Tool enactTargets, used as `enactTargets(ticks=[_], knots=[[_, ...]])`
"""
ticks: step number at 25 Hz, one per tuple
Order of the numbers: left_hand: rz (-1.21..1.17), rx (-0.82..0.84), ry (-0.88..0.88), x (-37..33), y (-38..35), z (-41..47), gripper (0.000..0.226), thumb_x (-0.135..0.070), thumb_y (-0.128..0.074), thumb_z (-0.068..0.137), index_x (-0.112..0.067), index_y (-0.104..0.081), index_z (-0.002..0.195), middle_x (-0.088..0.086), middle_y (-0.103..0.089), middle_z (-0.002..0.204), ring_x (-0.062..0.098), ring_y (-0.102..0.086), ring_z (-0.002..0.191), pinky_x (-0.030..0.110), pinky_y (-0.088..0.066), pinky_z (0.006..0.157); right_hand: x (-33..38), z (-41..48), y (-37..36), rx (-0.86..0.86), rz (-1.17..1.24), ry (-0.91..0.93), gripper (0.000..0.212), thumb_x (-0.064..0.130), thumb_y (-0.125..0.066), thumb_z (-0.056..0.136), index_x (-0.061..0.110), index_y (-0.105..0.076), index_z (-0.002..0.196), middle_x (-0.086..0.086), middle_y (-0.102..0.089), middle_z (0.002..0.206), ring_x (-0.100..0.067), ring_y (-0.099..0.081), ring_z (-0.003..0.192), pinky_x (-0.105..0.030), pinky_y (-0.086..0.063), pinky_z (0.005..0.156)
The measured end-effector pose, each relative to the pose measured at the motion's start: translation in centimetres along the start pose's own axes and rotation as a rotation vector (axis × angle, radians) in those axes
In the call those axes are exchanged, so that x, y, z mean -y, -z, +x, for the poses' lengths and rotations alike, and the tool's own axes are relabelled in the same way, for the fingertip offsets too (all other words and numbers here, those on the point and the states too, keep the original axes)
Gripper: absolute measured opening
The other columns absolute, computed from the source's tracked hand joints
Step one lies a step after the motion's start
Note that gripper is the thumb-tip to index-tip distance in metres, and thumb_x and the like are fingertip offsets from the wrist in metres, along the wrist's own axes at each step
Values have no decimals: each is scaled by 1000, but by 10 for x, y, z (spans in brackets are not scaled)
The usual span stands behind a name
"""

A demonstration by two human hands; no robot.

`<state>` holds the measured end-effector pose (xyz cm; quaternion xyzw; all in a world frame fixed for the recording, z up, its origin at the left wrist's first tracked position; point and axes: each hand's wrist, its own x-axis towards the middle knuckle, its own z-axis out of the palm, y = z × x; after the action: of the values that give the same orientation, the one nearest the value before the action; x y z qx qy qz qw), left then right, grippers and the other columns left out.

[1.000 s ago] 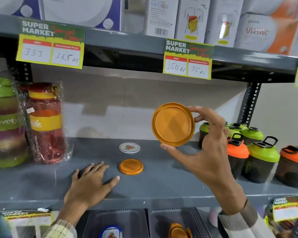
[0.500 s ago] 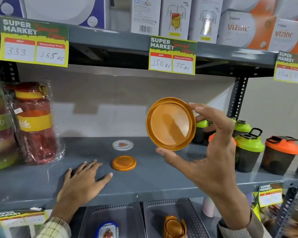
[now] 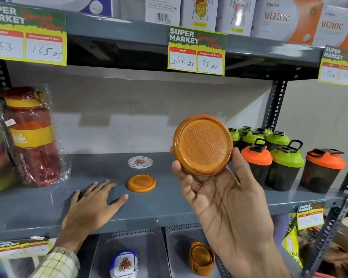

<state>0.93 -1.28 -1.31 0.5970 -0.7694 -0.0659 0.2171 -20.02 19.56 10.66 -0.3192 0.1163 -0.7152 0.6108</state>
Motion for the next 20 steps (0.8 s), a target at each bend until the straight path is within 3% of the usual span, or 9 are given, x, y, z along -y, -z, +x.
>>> enactTargets(ticks=[7, 10, 15, 18, 20], knots=[[19, -9, -2, 1, 0, 3, 77, -78, -34, 87, -37, -33, 152, -14, -24, 164, 12, -12, 152, 49, -5, 122, -4, -4, -5, -55, -28, 17, 57, 47, -35, 101, 17, -83, 100, -19, -76, 118, -35, -76, 99, -24, -63, 76], [22, -29, -14, 1, -2, 1, 76, -78, -36, 87, -37, -36, 150, -14, -27, 162, 12, -15, 152, 50, -7, 121, -5, -5, -3, -85, -73, 27, 60, 47, -33, 103, 10, -81, 105, -19, -77, 114, -35, -77, 99, -24, -63, 74], [22, -39, -24, 3, -4, 1, 75, -78, -38, 86, -36, -40, 148, -14, -30, 161, 13, -19, 151, 51, -9, 120, -14, -7, 13, -91, -171, 105, 46, 38, -35, 104, 7, -57, 130, -19, -77, 114, -41, -77, 98, -28, -64, 71], [35, -35, -25, 4, -5, 1, 77, -79, -38, 85, -36, -39, 148, -13, -30, 161, 13, -20, 150, 51, -10, 120, -18, -11, 25, -127, -205, 112, 38, 34, -41, 101, 8, -58, 123, -14, -78, 109, -38, -78, 90, -31, -64, 67], [29, -40, -29, 4, -5, 2, 77, -79, -38, 85, -35, -40, 148, -13, -30, 161, 13, -21, 150, 52, -10, 120, -23, -13, 36, -199, -233, 116, 28, 33, -48, 95, 13, -62, 109, -9, -78, 97, -27, -79, 81, -32, -63, 63]])
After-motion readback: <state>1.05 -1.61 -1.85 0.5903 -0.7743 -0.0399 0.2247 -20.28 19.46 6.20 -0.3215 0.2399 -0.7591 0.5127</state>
